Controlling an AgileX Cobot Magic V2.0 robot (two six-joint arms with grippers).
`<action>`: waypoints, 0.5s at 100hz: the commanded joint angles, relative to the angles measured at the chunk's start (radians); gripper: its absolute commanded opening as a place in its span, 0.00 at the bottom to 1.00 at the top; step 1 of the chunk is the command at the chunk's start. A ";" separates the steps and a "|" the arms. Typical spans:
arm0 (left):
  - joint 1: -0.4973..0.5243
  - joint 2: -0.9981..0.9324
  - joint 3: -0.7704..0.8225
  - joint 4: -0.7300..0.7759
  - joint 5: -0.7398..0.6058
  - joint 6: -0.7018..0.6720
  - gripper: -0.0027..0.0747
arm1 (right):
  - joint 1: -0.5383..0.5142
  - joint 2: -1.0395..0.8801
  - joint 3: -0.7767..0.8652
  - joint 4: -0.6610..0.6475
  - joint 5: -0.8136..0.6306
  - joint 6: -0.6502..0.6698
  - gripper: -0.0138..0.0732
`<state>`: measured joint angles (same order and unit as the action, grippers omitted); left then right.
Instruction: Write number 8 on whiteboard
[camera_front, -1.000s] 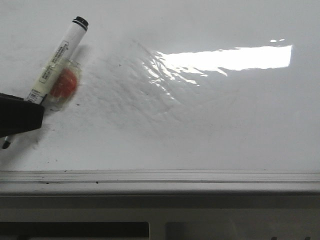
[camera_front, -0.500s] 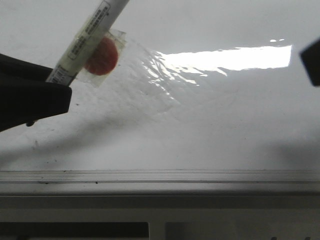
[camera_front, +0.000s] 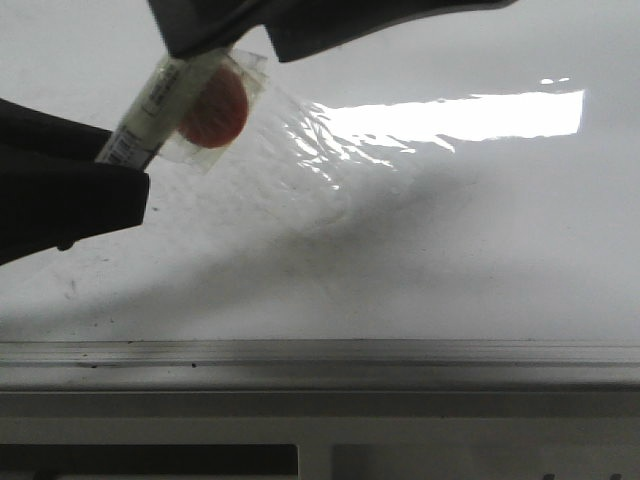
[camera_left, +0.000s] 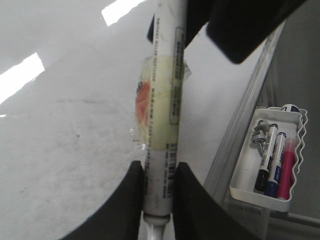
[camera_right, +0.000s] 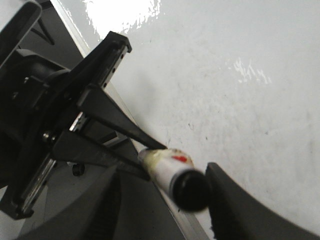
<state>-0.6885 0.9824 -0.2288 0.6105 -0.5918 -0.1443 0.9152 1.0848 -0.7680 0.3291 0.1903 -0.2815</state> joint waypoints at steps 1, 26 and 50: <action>-0.004 -0.006 -0.031 0.015 -0.075 -0.001 0.01 | -0.002 0.018 -0.062 0.009 -0.081 -0.017 0.54; -0.004 -0.006 -0.031 0.016 -0.075 -0.001 0.01 | -0.002 0.047 -0.081 0.032 -0.052 -0.017 0.31; -0.004 -0.006 -0.031 -0.026 -0.075 -0.003 0.26 | -0.002 0.047 -0.081 0.034 -0.043 -0.017 0.08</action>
<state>-0.6885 0.9824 -0.2288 0.6411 -0.5918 -0.1353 0.9190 1.1453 -0.8159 0.3721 0.1989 -0.2817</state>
